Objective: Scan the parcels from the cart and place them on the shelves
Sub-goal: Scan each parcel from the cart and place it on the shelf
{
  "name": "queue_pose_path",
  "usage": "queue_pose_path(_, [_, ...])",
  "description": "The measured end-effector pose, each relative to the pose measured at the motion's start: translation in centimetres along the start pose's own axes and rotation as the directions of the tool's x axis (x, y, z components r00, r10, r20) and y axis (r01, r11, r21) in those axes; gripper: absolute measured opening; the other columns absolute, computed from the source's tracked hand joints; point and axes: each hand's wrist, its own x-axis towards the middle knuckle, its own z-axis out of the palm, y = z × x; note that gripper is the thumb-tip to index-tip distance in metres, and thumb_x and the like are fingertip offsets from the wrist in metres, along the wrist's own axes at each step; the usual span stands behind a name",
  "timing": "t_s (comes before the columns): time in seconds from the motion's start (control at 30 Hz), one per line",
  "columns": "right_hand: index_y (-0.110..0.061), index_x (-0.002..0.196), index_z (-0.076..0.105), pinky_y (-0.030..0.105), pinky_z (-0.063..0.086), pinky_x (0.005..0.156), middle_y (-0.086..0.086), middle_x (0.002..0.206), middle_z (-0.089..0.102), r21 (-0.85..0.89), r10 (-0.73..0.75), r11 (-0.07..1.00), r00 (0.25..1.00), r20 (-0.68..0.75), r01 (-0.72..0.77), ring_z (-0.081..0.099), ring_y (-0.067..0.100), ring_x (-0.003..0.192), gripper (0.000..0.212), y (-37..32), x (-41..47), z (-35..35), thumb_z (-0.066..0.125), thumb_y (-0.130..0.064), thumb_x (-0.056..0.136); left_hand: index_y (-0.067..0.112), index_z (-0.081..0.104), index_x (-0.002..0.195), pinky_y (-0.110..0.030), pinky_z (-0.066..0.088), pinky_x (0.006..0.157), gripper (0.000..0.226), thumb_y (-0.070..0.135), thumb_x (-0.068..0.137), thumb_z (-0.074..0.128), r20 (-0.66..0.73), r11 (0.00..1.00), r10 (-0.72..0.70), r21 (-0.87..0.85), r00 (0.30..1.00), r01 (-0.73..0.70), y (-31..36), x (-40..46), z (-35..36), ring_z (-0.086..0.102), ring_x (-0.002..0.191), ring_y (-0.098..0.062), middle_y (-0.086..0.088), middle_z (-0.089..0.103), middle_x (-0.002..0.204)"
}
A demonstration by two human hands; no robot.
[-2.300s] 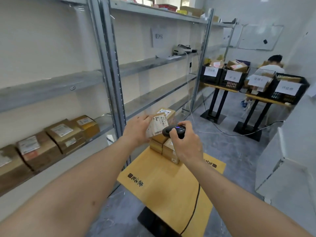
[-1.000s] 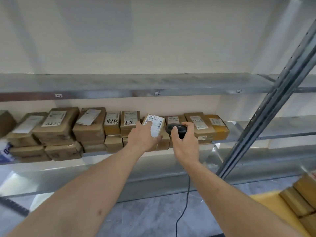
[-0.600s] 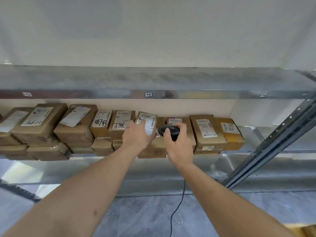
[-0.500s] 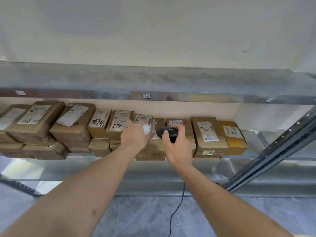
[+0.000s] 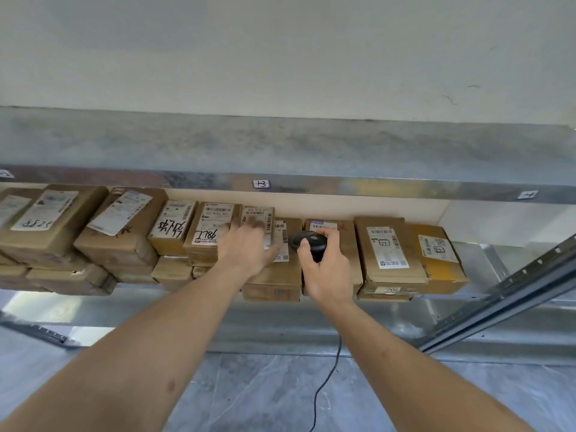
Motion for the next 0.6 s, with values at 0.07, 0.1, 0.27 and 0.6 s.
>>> queue_pose_path(0.07, [-0.039, 0.131, 0.044, 0.045, 0.056, 0.089, -0.008, 0.103, 0.072, 0.019, 0.033, 0.999, 0.999, -0.024, -0.032, 0.069, 0.023, 0.095, 0.036, 0.2, 0.2, 0.2, 0.055, -0.053, 0.099, 0.024, 0.058, 0.132, -0.049, 0.042, 0.107, 0.061, 0.073, 0.095, 0.048, 0.016, 0.999, 0.020, -0.033, 1.000, -0.019, -0.5, 0.3, 0.3, 0.049, 0.134, -0.030, 0.000, 0.056, 0.141])
queue_pose_path(0.1, [-0.039, 0.131, 0.044, 0.044, 0.056, 0.089, -0.010, 0.101, 0.070, 0.031, 0.049, 0.998, 0.998, -0.035, -0.048, 0.069, 0.022, 0.096, 0.036, 0.2, 0.2, 0.3, 0.055, -0.052, 0.100, 0.023, 0.056, 0.137, -0.049, 0.040, 0.111, 0.064, 0.072, 0.096, 0.049, 0.027, 0.998, 0.022, -0.057, 0.999, -0.020, -0.8, 0.5, 0.4, 0.046, 0.140, -0.029, 0.000, 0.054, 0.146])
queue_pose_path(0.27, [-0.036, 0.126, 0.046, 0.036, 0.050, 0.083, -0.023, 0.088, 0.062, 0.061, 0.089, 0.995, 0.992, -0.090, -0.084, 0.066, 0.020, 0.095, 0.029, -0.5, 0.2, 0.6, 0.057, -0.047, 0.102, 0.022, 0.046, 0.150, -0.048, 0.034, 0.120, 0.073, 0.071, 0.096, 0.053, 0.059, 0.994, 0.049, -0.102, 0.997, -0.042, -1.4, 1.1, 0.1, 0.038, 0.149, -0.028, -0.001, 0.045, 0.157])
queue_pose_path(0.6, [-0.032, 0.130, 0.043, 0.040, 0.052, 0.082, -0.012, 0.092, 0.064, 0.030, 0.102, 0.995, 0.960, -0.260, -0.098, 0.066, 0.024, 0.092, 0.035, -3.0, -2.7, -0.4, 0.053, -0.052, 0.103, 0.020, 0.054, 0.144, -0.049, 0.047, 0.105, 0.059, 0.059, 0.099, 0.052, 0.042, 0.965, 0.244, -0.106, 0.969, -0.239, -0.2, -0.9, -3.6, 0.051, 0.133, -0.035, -0.009, 0.053, 0.146])
